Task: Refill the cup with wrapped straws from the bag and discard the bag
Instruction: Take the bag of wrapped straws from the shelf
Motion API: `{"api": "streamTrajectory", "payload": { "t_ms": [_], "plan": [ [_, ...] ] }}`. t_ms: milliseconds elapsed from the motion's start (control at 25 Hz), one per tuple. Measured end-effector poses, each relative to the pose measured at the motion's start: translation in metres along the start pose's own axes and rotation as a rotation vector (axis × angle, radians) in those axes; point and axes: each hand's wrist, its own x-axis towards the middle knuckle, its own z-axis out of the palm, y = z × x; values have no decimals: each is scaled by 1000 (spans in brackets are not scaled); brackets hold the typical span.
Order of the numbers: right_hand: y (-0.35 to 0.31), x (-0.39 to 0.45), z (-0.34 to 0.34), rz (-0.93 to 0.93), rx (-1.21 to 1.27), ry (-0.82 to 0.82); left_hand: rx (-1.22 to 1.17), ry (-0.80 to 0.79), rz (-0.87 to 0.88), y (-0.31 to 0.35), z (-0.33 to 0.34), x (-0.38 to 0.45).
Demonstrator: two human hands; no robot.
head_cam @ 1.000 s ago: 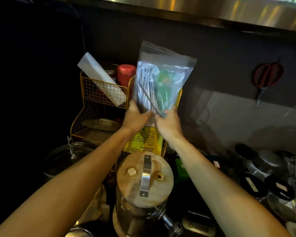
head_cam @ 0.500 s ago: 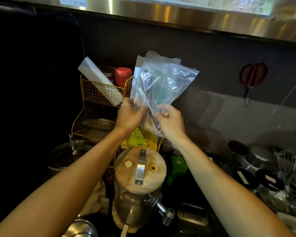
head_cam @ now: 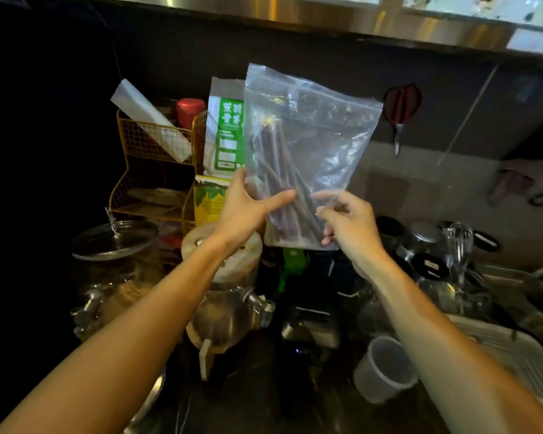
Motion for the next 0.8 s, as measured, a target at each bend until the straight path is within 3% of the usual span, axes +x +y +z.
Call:
{"api": "streamTrajectory", "payload": {
  "t_ms": [320, 800],
  "plan": [
    [68, -105, -88, 106, 30, 102, -31, -185, 47, -44, 80, -99],
    [198, -259, -153, 478, 0, 160, -44, -439, -477, -159, 136, -229]
  ]
}}
